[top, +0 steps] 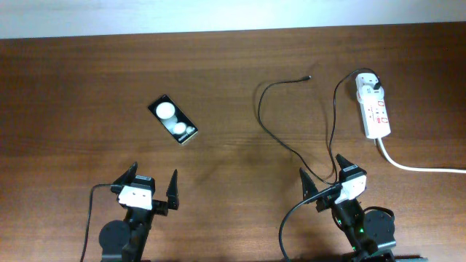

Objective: Plug charger to phone and switch on socket

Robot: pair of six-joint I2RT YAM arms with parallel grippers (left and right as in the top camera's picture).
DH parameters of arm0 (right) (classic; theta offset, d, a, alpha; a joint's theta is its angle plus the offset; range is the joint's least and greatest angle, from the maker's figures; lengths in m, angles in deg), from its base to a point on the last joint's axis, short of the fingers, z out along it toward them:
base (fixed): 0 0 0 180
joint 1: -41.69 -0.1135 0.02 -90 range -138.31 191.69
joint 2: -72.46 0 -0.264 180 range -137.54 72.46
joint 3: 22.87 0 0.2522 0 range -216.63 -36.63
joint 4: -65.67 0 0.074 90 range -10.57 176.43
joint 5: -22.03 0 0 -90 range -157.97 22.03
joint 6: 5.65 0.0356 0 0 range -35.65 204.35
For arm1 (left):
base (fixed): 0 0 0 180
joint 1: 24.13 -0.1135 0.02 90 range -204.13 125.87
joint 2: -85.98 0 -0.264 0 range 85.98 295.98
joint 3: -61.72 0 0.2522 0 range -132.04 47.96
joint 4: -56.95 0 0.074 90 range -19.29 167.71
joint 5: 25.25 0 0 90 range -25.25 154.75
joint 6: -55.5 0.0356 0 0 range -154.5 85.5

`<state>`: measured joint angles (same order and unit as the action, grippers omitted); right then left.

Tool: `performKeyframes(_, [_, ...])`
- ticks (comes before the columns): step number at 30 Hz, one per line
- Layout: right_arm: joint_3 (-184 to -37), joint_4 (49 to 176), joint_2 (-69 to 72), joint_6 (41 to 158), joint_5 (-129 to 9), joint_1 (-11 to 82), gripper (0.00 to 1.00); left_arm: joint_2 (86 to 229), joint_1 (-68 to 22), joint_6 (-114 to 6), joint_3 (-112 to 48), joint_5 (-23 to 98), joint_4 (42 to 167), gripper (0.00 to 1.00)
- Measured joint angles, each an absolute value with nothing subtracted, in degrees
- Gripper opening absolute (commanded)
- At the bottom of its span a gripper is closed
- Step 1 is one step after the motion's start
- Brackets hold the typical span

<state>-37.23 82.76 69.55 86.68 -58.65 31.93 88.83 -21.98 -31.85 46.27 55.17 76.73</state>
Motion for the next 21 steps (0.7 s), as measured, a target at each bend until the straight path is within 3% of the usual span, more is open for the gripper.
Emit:
performKeyframes(15, [-37.23, 82.76, 69.55, 86.65, -58.65, 31.93, 0.99, 88.83, -21.98, -32.81, 46.14, 53.55, 76.84, 0.99])
performKeyframes(21, [-37.23, 82.76, 69.55, 86.65, -58.65, 31.93, 0.99, 89.03, -21.98, -34.56, 39.49, 52.57, 90.87, 0.99])
